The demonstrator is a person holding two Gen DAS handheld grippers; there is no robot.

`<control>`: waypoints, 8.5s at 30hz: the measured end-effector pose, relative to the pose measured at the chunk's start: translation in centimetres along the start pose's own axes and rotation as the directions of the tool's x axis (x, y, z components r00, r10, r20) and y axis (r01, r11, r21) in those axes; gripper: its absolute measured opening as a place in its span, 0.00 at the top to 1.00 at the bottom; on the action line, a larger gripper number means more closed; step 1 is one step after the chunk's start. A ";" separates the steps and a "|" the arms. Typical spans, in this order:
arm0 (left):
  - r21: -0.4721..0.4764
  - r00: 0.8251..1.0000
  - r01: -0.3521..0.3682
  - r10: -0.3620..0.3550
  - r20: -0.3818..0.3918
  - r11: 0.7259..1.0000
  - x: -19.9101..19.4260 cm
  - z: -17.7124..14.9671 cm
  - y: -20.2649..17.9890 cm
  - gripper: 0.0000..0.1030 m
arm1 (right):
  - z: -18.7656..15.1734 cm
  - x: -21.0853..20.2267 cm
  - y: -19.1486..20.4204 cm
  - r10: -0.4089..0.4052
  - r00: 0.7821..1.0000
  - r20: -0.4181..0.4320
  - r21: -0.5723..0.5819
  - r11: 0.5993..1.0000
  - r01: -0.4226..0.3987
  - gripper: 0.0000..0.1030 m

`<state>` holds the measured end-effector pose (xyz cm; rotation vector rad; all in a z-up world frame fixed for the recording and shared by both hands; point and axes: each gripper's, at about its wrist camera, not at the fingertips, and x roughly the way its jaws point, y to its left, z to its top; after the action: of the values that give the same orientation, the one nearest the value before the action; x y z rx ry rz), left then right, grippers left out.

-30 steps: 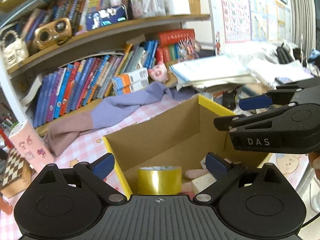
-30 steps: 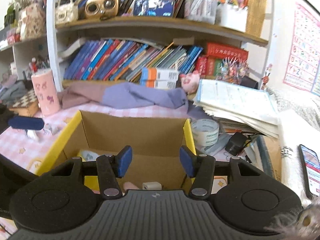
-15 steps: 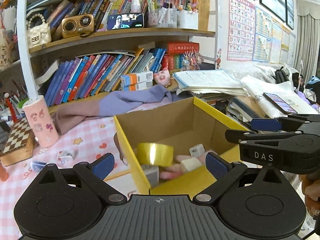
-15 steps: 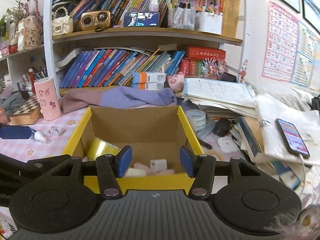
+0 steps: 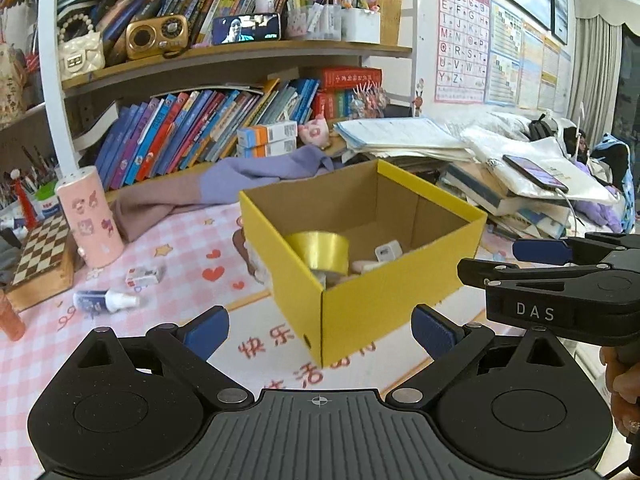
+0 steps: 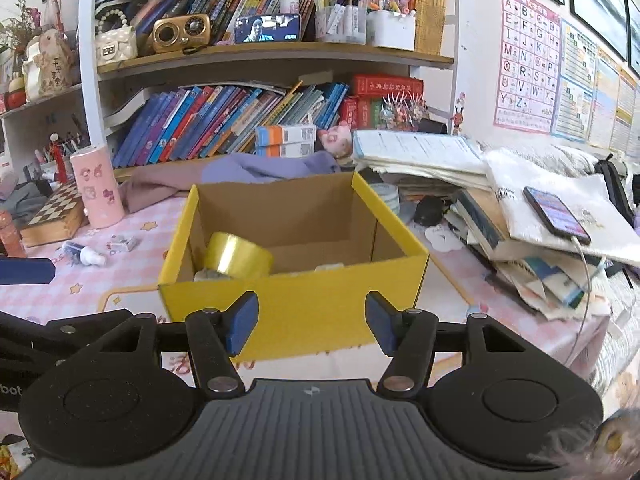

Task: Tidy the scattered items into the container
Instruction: 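Withdraw both open tools from the box back over the table, then move the left tool toward the white-blue spray bottle while the right tool approaches the small white card box, then close the left tool on the spray bottle while the right tool grasps the white card box, then carry the spray bottle in the left tool while the right tool carries the card box to the yellow box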

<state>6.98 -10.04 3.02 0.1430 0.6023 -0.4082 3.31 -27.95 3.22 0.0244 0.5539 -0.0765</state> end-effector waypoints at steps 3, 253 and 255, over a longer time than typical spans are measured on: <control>-0.002 1.000 0.012 -0.012 -0.010 1.000 -0.8 -0.8 0.6 0.04 | -0.7 -0.7 0.9 -0.007 1.000 -0.014 0.005 1.000 0.007 0.44; -0.287 0.966 0.229 -0.254 -0.054 0.930 -8.1 -7.2 8.7 0.70 | -4.5 -5.9 8.8 0.141 0.977 -0.158 0.045 0.990 -0.135 0.44; -0.283 0.962 0.239 -0.265 -0.059 0.929 -7.8 -7.1 8.2 0.70 | -4.6 -6.1 8.4 0.132 0.978 -0.159 0.049 0.991 -0.125 0.44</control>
<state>0.83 1.80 1.85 -0.1835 0.7700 -0.5648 -3.62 -18.94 2.55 0.1050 0.7123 0.0414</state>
